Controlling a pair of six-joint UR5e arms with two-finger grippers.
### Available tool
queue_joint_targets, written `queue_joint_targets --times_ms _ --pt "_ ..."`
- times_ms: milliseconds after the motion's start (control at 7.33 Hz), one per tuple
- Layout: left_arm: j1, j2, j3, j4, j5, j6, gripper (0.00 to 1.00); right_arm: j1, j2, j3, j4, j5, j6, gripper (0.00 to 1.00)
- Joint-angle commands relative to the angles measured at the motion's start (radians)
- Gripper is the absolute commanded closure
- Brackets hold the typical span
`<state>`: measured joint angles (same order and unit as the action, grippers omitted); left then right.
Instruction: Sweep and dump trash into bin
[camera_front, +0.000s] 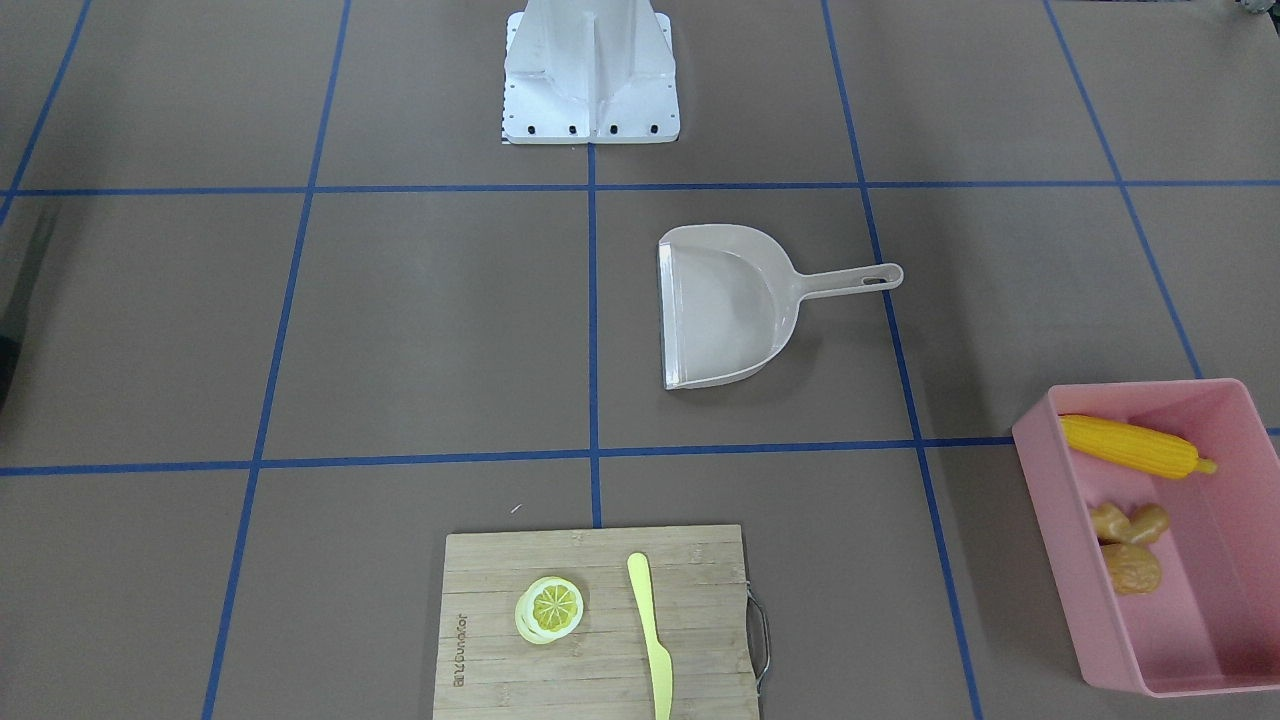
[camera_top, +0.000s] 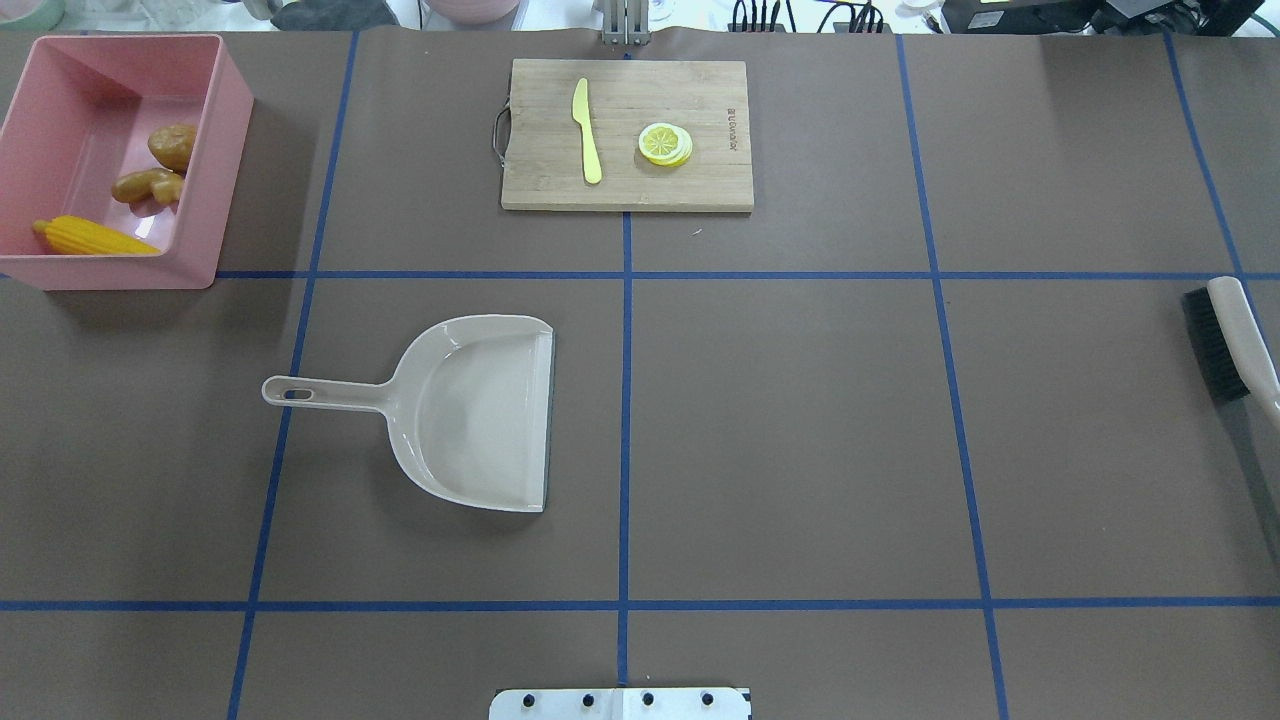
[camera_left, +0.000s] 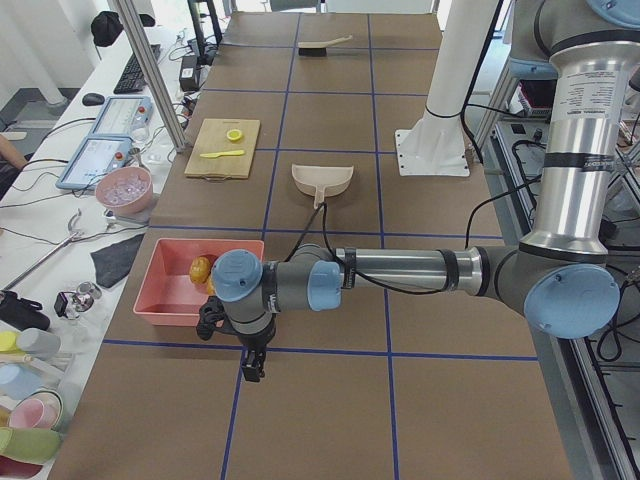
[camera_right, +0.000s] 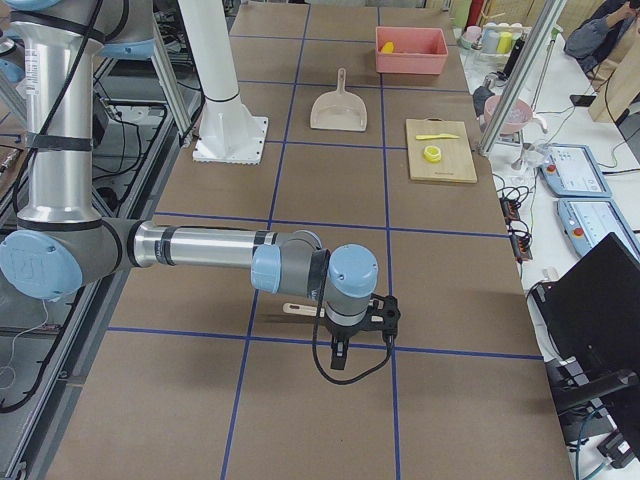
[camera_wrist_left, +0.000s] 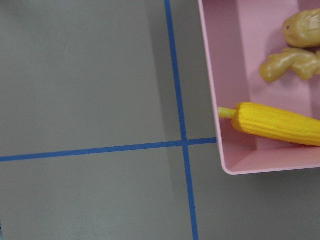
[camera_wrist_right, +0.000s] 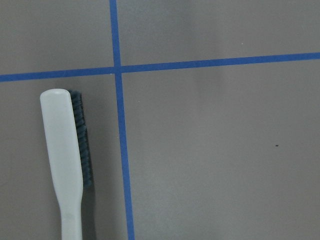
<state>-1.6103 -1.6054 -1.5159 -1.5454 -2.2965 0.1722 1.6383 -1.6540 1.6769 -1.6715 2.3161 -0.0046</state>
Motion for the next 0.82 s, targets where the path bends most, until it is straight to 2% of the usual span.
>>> queue_joint_targets --times_ms 0,682 --pt "0.0 0.064 -0.045 -0.015 -0.027 0.02 0.01 -0.011 -0.001 0.036 -0.001 0.005 0.051 0.0" --pt "0.003 0.056 -0.024 -0.016 -0.027 0.007 0.01 -0.037 0.002 0.052 0.001 -0.018 0.037 0.0"
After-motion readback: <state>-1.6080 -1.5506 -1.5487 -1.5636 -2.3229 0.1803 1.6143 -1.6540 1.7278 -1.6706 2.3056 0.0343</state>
